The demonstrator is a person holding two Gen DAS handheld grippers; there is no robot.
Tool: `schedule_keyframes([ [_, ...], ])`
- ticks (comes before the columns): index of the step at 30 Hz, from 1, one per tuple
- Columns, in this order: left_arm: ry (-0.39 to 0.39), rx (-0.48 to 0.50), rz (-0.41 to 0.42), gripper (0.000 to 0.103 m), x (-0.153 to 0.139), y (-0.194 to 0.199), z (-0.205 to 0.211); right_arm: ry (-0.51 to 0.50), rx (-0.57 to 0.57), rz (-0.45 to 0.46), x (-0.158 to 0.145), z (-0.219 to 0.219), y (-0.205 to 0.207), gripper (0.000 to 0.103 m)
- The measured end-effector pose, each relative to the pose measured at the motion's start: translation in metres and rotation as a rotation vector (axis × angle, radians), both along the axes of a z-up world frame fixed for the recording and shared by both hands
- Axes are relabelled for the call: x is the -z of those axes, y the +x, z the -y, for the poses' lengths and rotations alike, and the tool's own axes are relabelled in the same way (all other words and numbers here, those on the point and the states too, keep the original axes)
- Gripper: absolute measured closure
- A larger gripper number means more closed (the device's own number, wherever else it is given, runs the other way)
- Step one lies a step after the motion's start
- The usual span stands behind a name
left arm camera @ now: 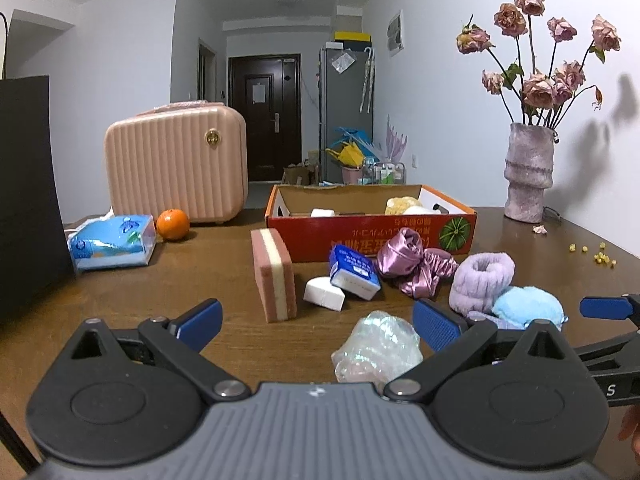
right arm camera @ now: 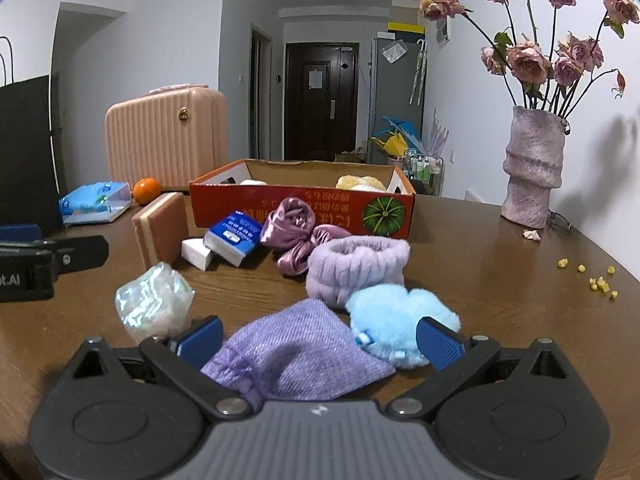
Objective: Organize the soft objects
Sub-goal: 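Move both tools back toward the remaining soft items on the table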
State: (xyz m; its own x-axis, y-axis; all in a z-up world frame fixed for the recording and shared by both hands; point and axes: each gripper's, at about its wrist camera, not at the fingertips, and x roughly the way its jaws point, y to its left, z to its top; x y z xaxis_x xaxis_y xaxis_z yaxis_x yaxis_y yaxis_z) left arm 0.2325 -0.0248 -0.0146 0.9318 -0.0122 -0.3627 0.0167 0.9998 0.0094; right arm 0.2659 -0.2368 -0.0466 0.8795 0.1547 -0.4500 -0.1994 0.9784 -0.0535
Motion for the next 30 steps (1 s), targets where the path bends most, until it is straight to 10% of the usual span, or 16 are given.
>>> schedule_keyframes([
  [30,0.062,0.038,-0.142,0.0,0.015,0.033,0.007,-0.029,-0.025,-0.085,0.01,-0.016,0.022,0.0],
])
